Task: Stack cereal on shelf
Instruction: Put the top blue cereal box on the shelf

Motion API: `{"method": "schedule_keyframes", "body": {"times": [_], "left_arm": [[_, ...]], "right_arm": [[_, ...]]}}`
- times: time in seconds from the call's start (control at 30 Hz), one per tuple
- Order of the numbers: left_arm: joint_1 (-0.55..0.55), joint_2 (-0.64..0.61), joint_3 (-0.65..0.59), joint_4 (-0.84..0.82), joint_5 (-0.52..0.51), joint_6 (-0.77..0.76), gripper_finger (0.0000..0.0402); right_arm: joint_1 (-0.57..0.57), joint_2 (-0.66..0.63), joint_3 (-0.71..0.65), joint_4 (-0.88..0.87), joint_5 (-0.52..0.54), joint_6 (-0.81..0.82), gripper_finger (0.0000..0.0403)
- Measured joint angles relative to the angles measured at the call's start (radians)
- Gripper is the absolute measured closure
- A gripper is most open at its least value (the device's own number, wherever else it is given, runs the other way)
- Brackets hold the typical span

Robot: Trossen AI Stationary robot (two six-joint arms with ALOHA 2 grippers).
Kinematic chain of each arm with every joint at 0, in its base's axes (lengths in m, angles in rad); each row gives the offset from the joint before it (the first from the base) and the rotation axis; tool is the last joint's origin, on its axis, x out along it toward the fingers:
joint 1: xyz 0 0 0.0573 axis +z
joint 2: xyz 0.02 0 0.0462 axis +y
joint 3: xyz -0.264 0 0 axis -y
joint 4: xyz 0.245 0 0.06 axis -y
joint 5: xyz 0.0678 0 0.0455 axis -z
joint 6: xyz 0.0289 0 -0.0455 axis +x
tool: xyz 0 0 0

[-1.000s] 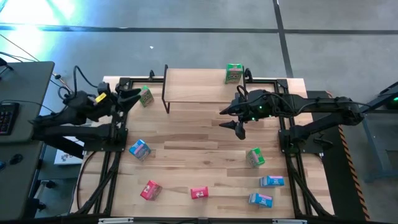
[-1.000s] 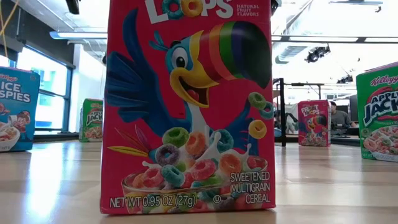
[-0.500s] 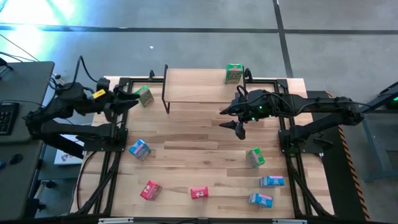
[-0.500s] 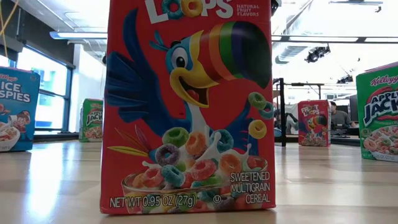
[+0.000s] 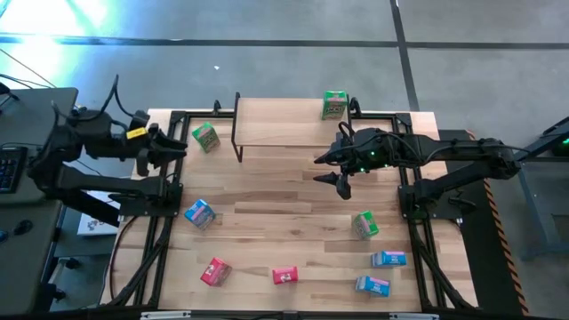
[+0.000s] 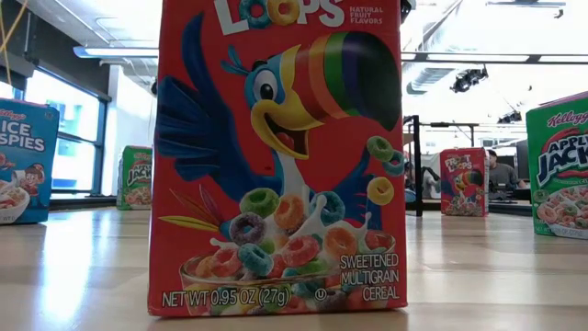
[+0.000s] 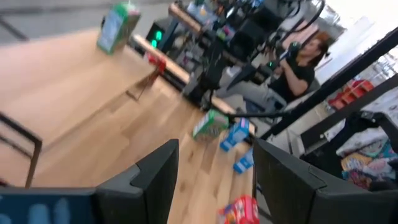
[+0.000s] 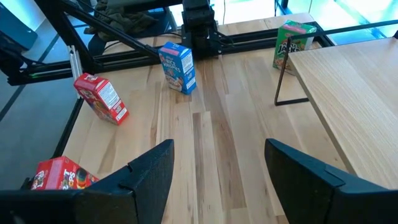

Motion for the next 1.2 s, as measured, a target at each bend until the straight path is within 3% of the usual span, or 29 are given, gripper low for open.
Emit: {"method": "schedule_keyframes", "body": {"times": [0.43,0.93,1.2], "left_arm": [[0.0,0.128,0.077,-0.082,0.176,-0.131,0.0204],[0.0,0.247,0.077,-0.455,0.111,-0.182,0.0204],[0.0,0.286,0.077,-0.494,0.083,-0.195,0.0204]], "right_arm": [[0.0,0.0,0.0,0.0,0.0,0.0,0.0159],[0.0,0.0,0.0,0.0,0.0,0.0,0.0159],[0.0,0.0,0.0,0.0,0.0,0.0,0.0159]]}}
